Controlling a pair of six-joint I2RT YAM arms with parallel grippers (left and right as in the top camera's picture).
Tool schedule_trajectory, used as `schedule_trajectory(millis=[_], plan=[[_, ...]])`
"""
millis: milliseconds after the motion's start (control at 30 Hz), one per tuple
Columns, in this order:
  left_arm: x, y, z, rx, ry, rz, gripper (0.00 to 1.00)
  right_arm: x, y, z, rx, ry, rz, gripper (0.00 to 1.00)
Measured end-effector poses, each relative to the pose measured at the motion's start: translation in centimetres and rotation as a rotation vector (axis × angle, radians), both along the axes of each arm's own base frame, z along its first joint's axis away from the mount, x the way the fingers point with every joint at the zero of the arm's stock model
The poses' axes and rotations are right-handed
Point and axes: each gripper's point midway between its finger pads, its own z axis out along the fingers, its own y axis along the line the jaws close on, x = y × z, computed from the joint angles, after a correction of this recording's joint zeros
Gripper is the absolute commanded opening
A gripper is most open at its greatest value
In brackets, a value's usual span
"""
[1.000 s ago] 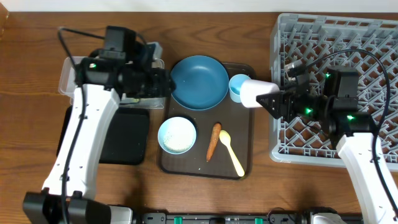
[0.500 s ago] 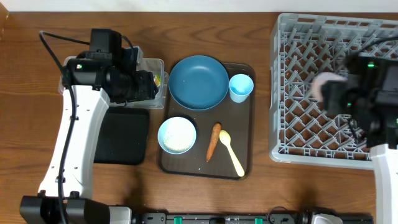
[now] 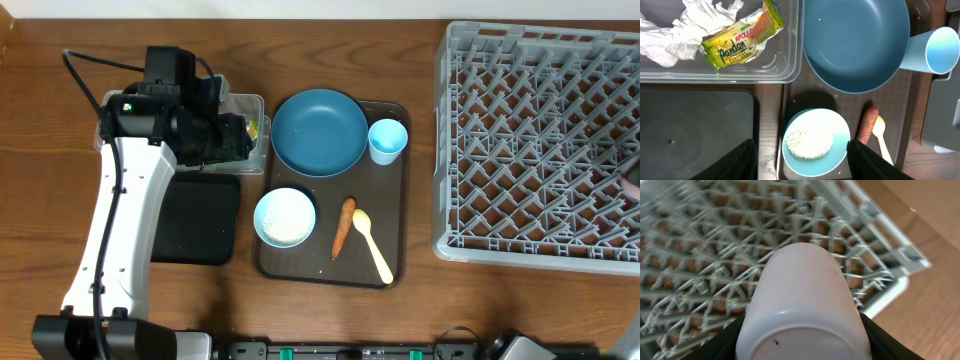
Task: Sort waste into correct bins and load items into the dishwasher rack
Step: 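Carry the pink cup right and place it upside down in the rack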
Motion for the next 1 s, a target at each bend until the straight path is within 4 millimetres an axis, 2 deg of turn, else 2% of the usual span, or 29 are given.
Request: schedule_trajectory(millis=[167,333,533,833,867,900,1000], plan=[[0.0,0.0,0.0,0.000,0.000,0.000,0.60,-0.6,-3.3,-0.5,0.037,0.019,-0.101,0.01],[0.0,0.0,0.0,0.000,0.000,0.000,0.60,-1.0,-5.3,-4.0,0.111,0.091,-0.163,0.01],[0.0,0.0,0.0,0.000,0.000,0.000,0.60,-0.7,-6.2,-7.7,0.173,0.161,-0.179,0.01],[0.0,0.0,0.0,0.000,0.000,0.000,0.60,0.1,-6.9,-10.8,0.212,0.202,-0.181,0.01],[0.0,0.0,0.0,0.000,0.000,0.000,0.60,0.1,-6.9,-11.0,0.214,0.204,-0.181,0.05],[0.0,0.0,0.0,0.000,0.000,0.000,0.60,0.1,-7.0,-11.1,0.215,0.205,-0.181,0.15],[0.0,0.0,0.0,0.000,0.000,0.000,0.60,0.1,-7.0,-11.1,0.216,0.205,-0.181,0.63]])
